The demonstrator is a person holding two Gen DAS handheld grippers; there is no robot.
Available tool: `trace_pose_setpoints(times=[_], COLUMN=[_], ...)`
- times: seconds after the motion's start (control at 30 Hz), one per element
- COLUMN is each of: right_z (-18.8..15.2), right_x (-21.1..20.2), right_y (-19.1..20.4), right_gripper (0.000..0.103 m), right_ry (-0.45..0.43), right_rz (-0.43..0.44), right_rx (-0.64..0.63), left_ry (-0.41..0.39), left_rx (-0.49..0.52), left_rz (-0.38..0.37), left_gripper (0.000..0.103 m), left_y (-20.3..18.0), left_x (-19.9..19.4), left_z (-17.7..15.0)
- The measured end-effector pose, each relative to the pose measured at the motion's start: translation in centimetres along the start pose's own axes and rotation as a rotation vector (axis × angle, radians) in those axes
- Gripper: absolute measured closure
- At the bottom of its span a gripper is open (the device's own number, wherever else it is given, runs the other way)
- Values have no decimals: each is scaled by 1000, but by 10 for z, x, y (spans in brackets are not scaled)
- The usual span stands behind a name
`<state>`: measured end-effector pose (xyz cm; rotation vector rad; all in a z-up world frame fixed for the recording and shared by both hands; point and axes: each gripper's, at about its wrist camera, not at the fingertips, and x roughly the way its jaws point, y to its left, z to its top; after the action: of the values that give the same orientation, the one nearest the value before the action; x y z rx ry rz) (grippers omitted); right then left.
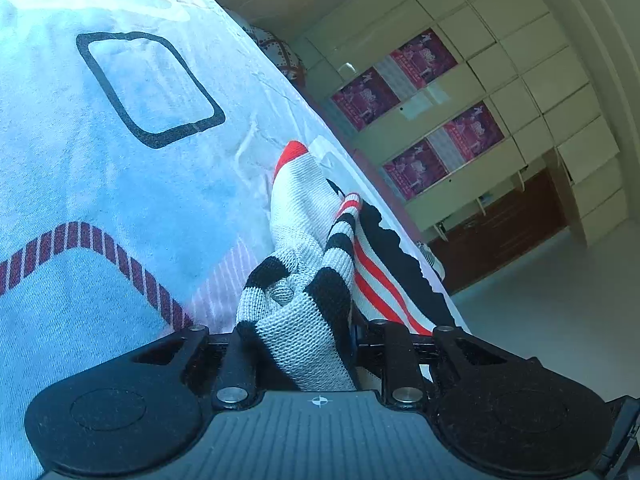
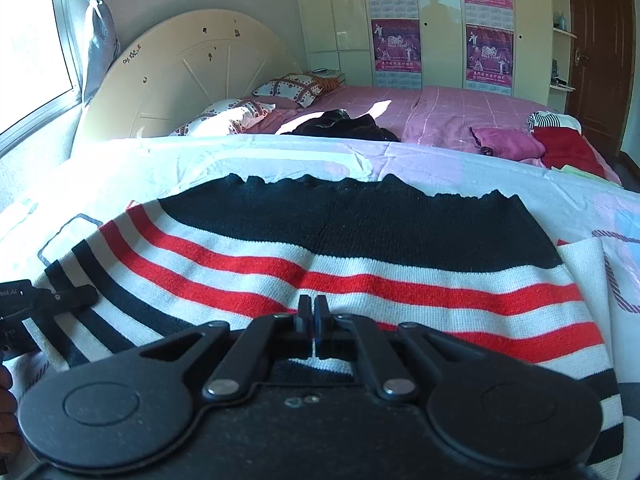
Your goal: Fold small clothes
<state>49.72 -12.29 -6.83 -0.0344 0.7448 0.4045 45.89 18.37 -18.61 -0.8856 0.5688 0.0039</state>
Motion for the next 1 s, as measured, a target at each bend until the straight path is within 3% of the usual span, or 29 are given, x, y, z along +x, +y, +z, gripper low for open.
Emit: trace_pose_setpoints(times=[0.5,1.0], right_z=[-12,-10], right_x=[8,11], right_y=[0,9], right_gripper=[103,103], right_ry=[18,30], right_rz=[-7,-16], right_rx=[-5,-35], left_ry=[4,-11], left_rx=[156,134], left_rz=[60,33], left_gripper=[83,83], left_y=[-20,-11], left_x=[-7,-12], left_z=[0,-7])
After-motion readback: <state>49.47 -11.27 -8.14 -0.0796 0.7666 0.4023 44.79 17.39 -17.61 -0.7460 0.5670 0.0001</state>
